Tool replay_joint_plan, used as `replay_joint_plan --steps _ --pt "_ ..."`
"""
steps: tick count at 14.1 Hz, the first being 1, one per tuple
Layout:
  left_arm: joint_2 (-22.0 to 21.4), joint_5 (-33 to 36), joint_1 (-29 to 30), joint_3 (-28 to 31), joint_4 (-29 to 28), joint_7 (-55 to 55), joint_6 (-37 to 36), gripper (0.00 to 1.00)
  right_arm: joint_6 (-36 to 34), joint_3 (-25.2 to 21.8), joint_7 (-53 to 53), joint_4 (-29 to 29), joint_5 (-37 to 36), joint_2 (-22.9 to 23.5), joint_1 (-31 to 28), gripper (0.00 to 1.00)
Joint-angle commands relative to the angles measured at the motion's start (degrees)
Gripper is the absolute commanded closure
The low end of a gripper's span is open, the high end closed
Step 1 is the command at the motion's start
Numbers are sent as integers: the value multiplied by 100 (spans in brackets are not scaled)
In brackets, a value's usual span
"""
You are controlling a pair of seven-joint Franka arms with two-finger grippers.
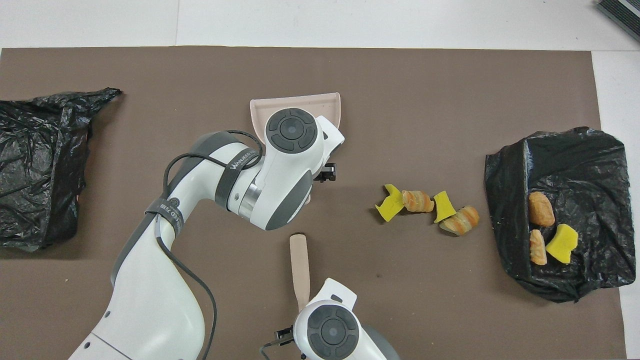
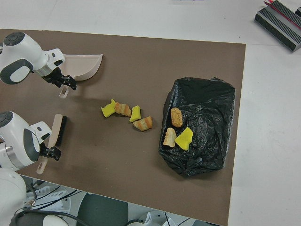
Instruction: Sweep and dump trash in bin
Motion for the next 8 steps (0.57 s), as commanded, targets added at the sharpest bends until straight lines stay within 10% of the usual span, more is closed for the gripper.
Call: replay_joint_plan --steps 1,3,8 --pt "49 5 8 59 162 -32 -104 100 143 -26 87 -50 141 -29 13 60" --pt "14 5 35 68 162 30 -199 100 169 -26 184 -32 132 -12 13 99" --pt "-441 5 385 112 162 713 -445 100 -66 -78 343 283 97 51 -91 100"
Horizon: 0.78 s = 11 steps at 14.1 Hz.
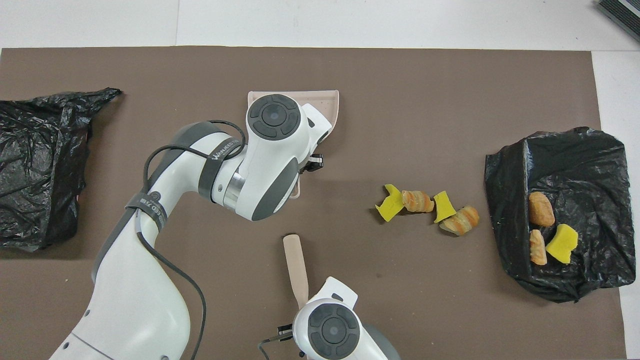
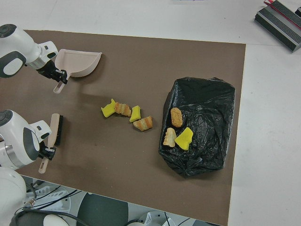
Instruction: Sweep and dump trash in bin
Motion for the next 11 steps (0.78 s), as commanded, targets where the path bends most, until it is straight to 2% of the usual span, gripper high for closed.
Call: replay_joint_plan --steps 1,3,7,9,11 --pt "-369 2 194 14 5 679 -349 100 -427 -54 96 265 24 -83 -231 100" --pt "-405 46 230 32 5 1241 -472 100 -1139 -54 87 300 -151 -530 -582 100" --pt "-519 108 405 41 -136 2944 -892 100 -2686 -54 -114 292 -923 -1454 -1723 100" --pt "-589 151 476 41 -249 4148 -1149 100 -3005 -54 -709 292 -1153 -1683 -2426 100" --pt "-870 380 468 41 -774 5213 -1097 100 -3006 -54 -1386 292 -1503 -1746 -3191 100"
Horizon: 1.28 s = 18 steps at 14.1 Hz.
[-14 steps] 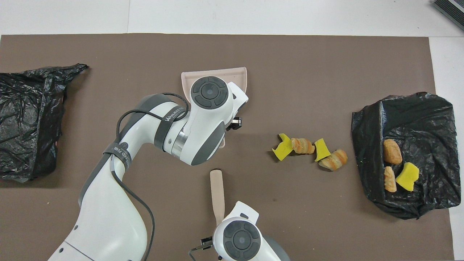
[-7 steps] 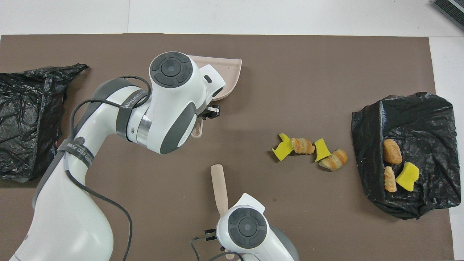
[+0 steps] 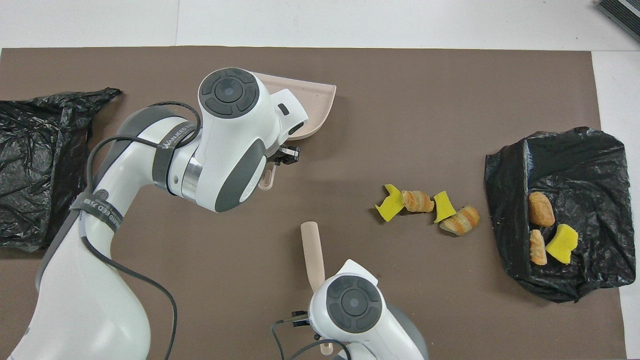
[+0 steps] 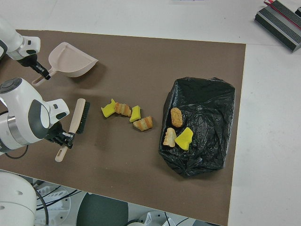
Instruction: Sweep and dump trash in bin
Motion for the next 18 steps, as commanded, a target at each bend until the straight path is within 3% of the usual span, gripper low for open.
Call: replay_joint_plan --steps 1,4,6,9,16,18 --pt "-575 243 8 -35 -845 1171 57 100 76 64 -914 -154 -548 -105 -922 100" --pt "-848 446 -79 -44 -1233 1901 128 100 480 81 -1110 -365 -1638 -17 -1249 100" --pt "-1014 997 -324 -61 -1496 2315 171 100 980 90 -1136 -724 -1772 45 -1521 100" --pt "-1322 1026 -598 -88 -2058 2343 583 100 1184 90 -1172 -963 -1973 212 -1742 100" --pt "-1455 1008 -880 -132 -2420 2640 1095 100 1316 125 -1426 -946 -1826 853 -1374 100" --pt "-1507 1008 -906 -132 -2533 2747 1112 100 1299 125 -1654 -744 -1213 985 -1224 100"
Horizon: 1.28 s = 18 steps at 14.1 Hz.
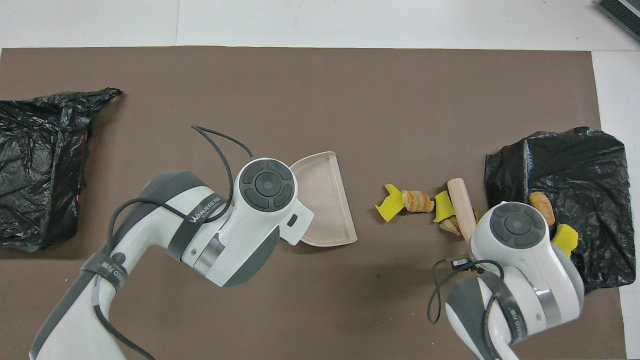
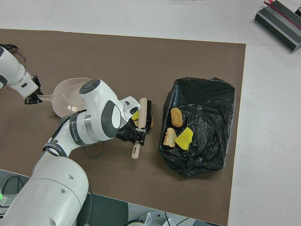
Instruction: Sweep and dump trash in bin
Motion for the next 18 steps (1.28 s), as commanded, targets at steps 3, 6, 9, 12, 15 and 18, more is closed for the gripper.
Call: replay_joint_plan --steps 3,6,9,12,15,18 --pt "-340 83 -188 63 -614 176 423 100 -54 29 -485 547 1227 445 483 100" --pt "-419 83 -206 63 -789 185 528 100 -45 29 -468 767 2166 560 808 100" --pt "-498 83 -206 63 -1053 185 915 100 -2 29 -197 1101 3081 709 1107 100" --pt "-516 74 -206 54 -1115 308 1161 100 -10 29 549 1688 3312 911 1477 100" --pt "-516 48 -206 54 -1203 335 1345 100 -623 -41 736 2172 3233 632 1381 100" --pt "-498 48 -197 54 -1203 326 1399 100 -1256 -155 579 2235 2875 52 707 100"
